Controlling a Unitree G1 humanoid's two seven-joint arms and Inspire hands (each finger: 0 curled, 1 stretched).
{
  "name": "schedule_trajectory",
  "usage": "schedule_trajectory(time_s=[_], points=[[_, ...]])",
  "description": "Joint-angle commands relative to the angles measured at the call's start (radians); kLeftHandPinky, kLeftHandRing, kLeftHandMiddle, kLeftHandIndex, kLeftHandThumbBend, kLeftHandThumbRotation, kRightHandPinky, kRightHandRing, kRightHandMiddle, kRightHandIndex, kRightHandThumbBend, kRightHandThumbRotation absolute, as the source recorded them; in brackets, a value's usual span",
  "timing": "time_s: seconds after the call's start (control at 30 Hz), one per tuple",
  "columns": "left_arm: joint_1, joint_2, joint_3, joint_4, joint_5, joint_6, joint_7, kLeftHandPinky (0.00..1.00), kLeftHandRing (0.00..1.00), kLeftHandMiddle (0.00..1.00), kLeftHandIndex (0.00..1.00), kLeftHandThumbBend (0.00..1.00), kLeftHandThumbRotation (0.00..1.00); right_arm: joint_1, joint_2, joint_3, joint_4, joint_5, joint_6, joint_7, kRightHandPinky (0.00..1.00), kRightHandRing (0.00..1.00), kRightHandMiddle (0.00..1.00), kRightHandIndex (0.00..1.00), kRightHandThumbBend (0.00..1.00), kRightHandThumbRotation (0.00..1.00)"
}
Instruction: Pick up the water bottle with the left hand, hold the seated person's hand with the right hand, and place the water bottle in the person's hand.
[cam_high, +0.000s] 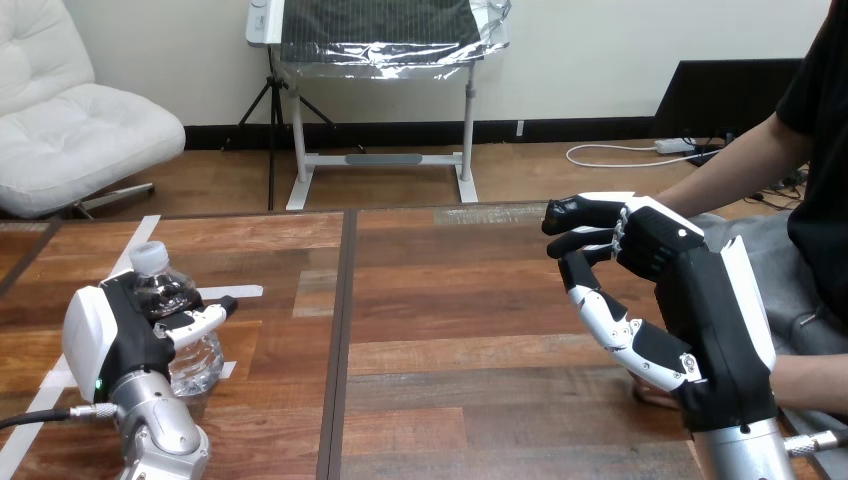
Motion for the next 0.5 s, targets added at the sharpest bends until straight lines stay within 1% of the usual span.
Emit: schedule_trajectory(time_s=[0.0,0.07,0.2,0.37,0.47], points=[[-0.034,0.0,-0.005,-0.039,-0.007,-0.054,-0.003,0.35,0.41,0.47,0.49,0.75,0.0,-0.07,-0.01,-0.013,-0.031,0.01,-0.014,0.0,0.45,0.56,0.63,0.63,0.33,0.02],[-0.029,-0.003,-0.002,-0.045,-0.012,-0.068,-0.008,0.36,0.41,0.47,0.49,0.74,0.0,-0.07,-0.01,-0.013,-0.03,0.013,-0.014,0.002,0.45,0.56,0.63,0.63,0.33,0.02],[-0.011,-0.015,0.008,-0.072,-0.04,-0.119,-0.03,0.35,0.4,0.46,0.49,0.74,0.0,-0.069,-0.01,-0.013,-0.03,0.023,-0.01,0.005,0.44,0.55,0.62,0.63,0.33,0.01],[-0.001,-0.026,0.009,-0.09,-0.055,-0.148,-0.035,0.34,0.39,0.45,0.48,0.75,0.0,-0.069,-0.01,-0.014,-0.028,0.02,-0.01,0.002,0.44,0.56,0.62,0.63,0.34,0.0],[0.011,-0.036,0.012,-0.112,-0.072,-0.171,-0.054,0.35,0.4,0.45,0.48,0.74,0.0,-0.068,-0.009,-0.015,-0.027,0.022,-0.009,0.001,0.45,0.56,0.63,0.64,0.34,0.0]])
